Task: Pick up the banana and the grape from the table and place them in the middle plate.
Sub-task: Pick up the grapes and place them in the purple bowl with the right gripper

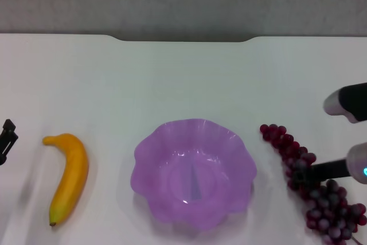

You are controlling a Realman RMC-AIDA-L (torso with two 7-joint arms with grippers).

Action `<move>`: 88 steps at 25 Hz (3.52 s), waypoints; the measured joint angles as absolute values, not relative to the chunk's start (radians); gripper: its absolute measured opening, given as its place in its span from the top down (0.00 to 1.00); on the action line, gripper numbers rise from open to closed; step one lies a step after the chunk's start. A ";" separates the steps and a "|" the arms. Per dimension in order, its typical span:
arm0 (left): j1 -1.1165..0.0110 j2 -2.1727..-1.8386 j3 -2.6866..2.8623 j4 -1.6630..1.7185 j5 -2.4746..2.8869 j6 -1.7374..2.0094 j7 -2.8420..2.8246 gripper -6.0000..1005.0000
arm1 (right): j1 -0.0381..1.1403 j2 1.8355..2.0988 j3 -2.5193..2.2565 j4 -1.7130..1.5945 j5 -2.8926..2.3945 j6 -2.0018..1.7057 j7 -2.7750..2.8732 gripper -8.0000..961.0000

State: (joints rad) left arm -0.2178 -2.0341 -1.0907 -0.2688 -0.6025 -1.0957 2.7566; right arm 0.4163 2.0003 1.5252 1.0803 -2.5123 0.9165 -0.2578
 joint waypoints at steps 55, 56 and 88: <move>-0.261 -2.040 -1.088 -0.263 -0.582 -1.071 2.758 0.10 | 0.684 2.013 1.099 1.303 -2.345 0.695 -0.327 0.60; -0.261 -2.040 -1.088 -0.262 -0.582 -1.066 2.758 0.10 | 0.674 2.012 1.097 1.313 -2.353 0.693 -0.327 0.60; -0.258 -2.040 -1.092 -0.262 -0.589 -1.060 2.767 0.10 | 0.449 2.008 1.036 1.362 -2.458 0.623 -0.326 0.60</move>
